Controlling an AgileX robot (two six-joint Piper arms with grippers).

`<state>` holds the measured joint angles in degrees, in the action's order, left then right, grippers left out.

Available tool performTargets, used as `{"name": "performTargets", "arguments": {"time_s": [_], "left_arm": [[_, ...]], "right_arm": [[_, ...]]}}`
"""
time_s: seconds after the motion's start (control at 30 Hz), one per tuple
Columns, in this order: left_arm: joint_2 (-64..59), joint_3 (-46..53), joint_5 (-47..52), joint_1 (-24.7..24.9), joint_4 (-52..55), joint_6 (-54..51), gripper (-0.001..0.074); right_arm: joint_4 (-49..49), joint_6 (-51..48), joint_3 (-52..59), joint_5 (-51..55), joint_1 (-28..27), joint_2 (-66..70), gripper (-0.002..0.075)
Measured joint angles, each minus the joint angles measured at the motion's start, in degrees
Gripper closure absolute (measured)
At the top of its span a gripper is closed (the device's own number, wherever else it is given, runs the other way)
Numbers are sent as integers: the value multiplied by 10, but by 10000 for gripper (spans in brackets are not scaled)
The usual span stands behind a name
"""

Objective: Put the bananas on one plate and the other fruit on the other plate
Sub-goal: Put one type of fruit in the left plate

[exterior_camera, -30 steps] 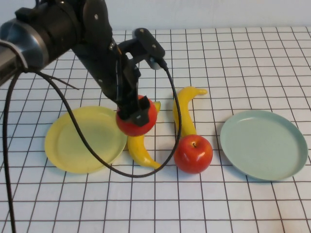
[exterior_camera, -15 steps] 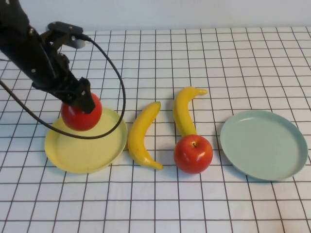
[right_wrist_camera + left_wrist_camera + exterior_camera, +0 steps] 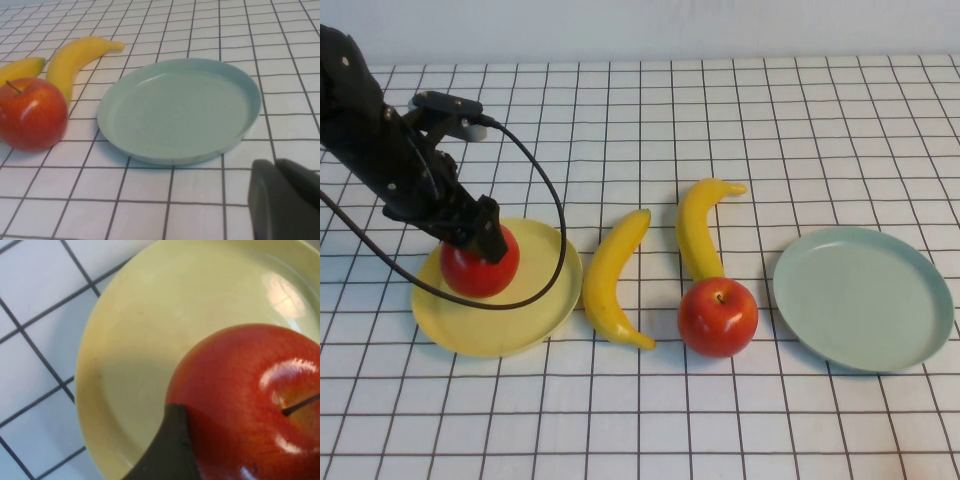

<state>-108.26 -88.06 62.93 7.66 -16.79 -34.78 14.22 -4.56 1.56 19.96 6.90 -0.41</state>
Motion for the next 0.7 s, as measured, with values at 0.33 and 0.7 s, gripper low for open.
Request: {"name": "performTargets", "arguments": {"time_s": [0.33, 0.7], "left_arm": [[-16, 2, -26, 0, 34, 6, 146], [-23, 1, -28, 0, 33, 19, 146]], "right_arm": [[0, 0, 0, 0, 0, 0, 743], [0, 0, 0, 0, 0, 0, 743]]}}
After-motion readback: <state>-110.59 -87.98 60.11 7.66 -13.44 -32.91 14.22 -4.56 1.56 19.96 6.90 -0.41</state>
